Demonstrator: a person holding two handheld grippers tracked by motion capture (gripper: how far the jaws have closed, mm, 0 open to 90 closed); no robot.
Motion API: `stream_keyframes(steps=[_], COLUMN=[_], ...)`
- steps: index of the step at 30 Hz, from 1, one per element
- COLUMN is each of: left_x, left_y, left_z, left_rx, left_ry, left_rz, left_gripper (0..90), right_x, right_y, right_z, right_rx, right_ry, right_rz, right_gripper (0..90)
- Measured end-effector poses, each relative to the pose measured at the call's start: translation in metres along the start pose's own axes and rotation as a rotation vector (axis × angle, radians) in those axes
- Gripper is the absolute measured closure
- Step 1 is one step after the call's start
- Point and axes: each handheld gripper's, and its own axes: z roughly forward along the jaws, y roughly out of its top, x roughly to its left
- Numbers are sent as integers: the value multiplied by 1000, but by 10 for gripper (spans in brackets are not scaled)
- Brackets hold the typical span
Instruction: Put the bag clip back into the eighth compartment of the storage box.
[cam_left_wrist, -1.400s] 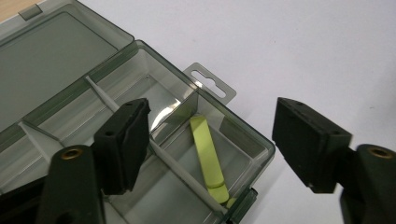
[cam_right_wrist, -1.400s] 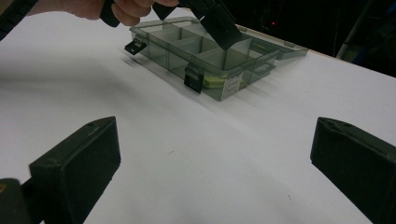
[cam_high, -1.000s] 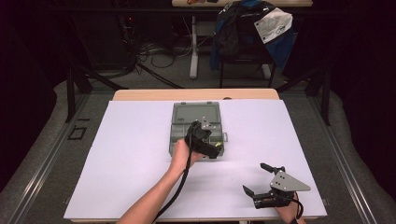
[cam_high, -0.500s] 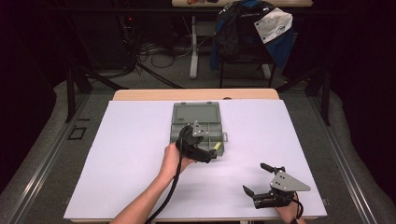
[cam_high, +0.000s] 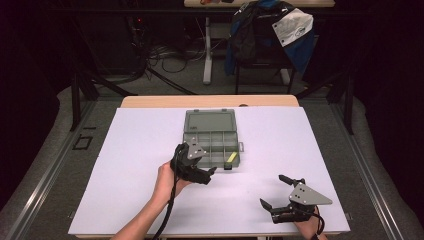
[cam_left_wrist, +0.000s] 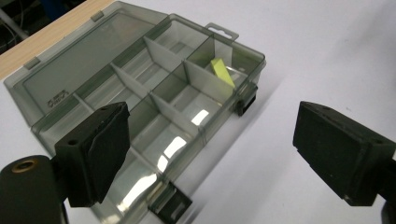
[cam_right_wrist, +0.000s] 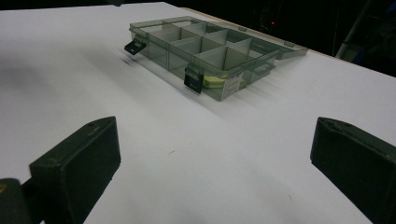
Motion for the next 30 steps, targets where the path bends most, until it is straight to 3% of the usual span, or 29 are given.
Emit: stream_keyframes(steps=[7,14,30], left_x=[2,4,11], left_y=[-20,-38,-89], left_z=[-17,-32,-51], left_rx=[-6,-43,-51], left_ry=[28,50,104], left_rz=[-4,-17,-90], left_gripper=[110,110,109], right_x=[0,1,1], right_y=[0,0,-1], right_z=[1,2,3], right_rx=[5,4,8], right_ry=[3,3,6], right_rz=[1,3,2], right_gripper=[13,13,13])
